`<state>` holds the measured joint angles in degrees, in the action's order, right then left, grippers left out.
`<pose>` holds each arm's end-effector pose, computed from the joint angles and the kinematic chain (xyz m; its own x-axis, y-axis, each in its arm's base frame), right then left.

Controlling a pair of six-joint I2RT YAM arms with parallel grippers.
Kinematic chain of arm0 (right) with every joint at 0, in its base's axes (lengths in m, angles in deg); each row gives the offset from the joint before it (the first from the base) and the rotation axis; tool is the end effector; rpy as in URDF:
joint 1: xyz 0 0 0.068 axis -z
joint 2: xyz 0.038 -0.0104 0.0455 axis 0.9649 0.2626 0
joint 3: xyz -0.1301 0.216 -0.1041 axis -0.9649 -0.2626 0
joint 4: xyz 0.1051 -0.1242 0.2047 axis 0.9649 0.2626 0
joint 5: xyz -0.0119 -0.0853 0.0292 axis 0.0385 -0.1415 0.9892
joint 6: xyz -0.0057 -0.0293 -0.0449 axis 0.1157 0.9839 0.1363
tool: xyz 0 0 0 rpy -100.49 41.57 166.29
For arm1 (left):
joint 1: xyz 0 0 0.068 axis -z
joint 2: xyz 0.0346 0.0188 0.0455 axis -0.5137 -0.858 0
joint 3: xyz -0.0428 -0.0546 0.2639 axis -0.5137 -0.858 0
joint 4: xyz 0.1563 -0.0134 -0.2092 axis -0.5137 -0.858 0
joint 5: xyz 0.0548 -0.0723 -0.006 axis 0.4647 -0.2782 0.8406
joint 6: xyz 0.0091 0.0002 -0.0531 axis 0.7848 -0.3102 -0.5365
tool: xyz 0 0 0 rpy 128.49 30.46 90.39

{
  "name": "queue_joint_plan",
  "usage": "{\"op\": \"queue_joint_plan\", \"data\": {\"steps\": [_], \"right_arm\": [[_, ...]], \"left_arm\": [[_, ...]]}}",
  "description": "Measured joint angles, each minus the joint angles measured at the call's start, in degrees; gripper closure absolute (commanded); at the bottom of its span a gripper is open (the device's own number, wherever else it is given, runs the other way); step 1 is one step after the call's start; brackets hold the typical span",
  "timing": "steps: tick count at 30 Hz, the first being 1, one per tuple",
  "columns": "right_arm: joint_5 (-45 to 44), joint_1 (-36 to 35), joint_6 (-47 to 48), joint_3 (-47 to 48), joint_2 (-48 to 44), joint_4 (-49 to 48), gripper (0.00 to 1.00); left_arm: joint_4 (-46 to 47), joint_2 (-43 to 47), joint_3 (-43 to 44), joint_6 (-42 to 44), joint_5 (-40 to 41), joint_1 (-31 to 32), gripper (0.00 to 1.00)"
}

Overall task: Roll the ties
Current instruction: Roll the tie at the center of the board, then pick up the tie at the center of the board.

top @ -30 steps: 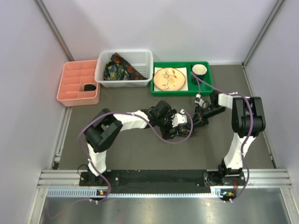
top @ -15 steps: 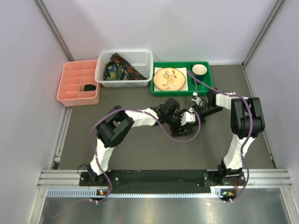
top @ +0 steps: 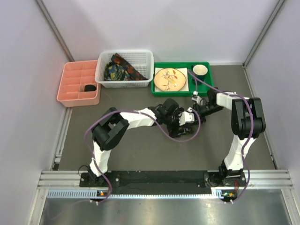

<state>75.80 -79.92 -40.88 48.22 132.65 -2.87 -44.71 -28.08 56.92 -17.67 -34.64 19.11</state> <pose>0.3220 0.0580 0.1406 -0.9900 -0.1295 -0.0557 -0.1209 0.5767 0.8079 0.2646 -0.3405 0.1558 0.0262 0.6712 -0.7408 0.9991 0.0075 0.0421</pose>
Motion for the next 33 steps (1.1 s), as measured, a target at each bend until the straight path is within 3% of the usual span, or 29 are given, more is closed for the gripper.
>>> {"op": "queue_joint_plan", "data": {"steps": [5,11,16,20,25,26,33], "right_arm": [[-0.26,0.00,-0.07,1.14,-0.28,0.24,1.00],[-0.11,-0.07,-2.34,3.74,-1.77,0.28,1.00],[2.36,-1.33,-7.78,7.19,-3.56,-3.21,1.00],[5.66,-4.57,-14.88,9.11,-5.92,-9.20,1.00],[9.51,-8.83,-23.45,11.85,-7.32,-17.86,1.00],[11.15,-9.99,-27.65,12.31,-7.61,-22.34,1.00],[12.15,-13.05,-32.20,13.03,-7.69,-27.23,1.00]], "left_arm": [[-2.40,8.31,-3.06,-3.89,2.93,-2.95,0.01],[-5.03,22.91,-5.53,-12.07,6.62,-11.17,0.01],[-12.26,25.53,1.62,-23.82,-2.99,-23.76,0.01],[-14.38,25.29,1.40,-36.00,-14.84,-28.96,0.01],[-0.74,25.29,-7.96,-56.96,-29.51,-31.50,0.01],[5.09,25.24,-11.96,-65.68,-33.51,-31.61,0.01],[11.87,24.85,-12.81,-73.42,-36.63,-31.43,0.01]]}}
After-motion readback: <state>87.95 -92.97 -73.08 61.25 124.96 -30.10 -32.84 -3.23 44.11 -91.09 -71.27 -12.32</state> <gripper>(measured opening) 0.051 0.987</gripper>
